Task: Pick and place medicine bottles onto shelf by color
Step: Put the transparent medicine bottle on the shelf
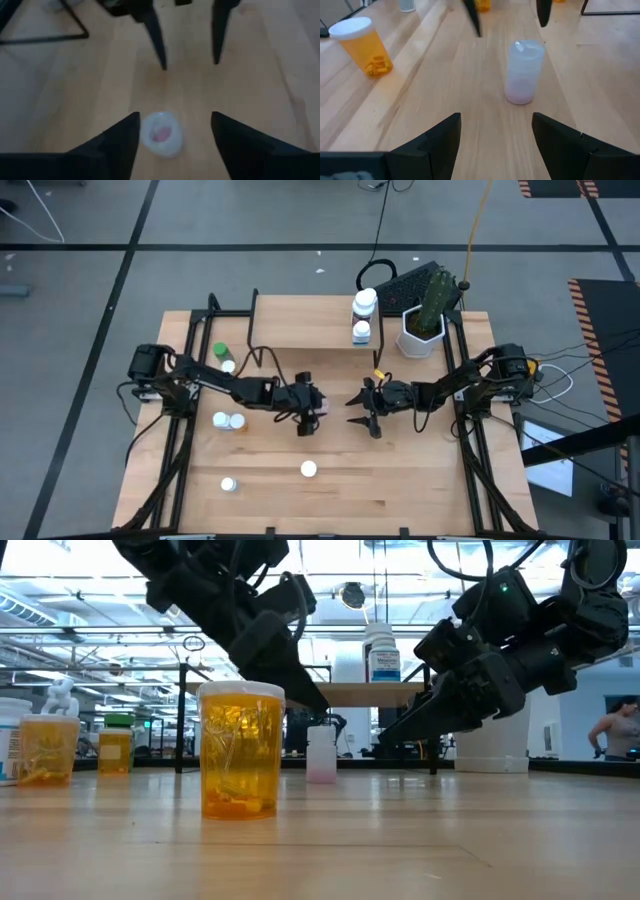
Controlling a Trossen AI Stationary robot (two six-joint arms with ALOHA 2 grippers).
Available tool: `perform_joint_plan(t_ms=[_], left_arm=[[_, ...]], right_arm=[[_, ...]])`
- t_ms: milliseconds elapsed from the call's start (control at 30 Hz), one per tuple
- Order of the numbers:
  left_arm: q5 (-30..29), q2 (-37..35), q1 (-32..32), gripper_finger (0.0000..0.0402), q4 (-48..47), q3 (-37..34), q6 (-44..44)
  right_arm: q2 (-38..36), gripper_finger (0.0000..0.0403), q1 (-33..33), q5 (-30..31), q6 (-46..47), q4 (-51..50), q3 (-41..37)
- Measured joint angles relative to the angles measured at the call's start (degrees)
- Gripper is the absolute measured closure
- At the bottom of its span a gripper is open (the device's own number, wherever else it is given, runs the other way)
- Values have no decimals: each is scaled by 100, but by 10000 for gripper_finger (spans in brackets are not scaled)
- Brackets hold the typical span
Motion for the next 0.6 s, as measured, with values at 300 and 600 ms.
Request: perform_joint_plan(t_ms=[300, 600], left_arm=[[-196, 373, 49, 30, 207, -28, -60], [-132, 921, 212, 68, 452, -34, -69]], right_arm=[[0, 165, 0, 4, 134, 97, 0], [0, 165, 0, -2, 226, 199, 2]])
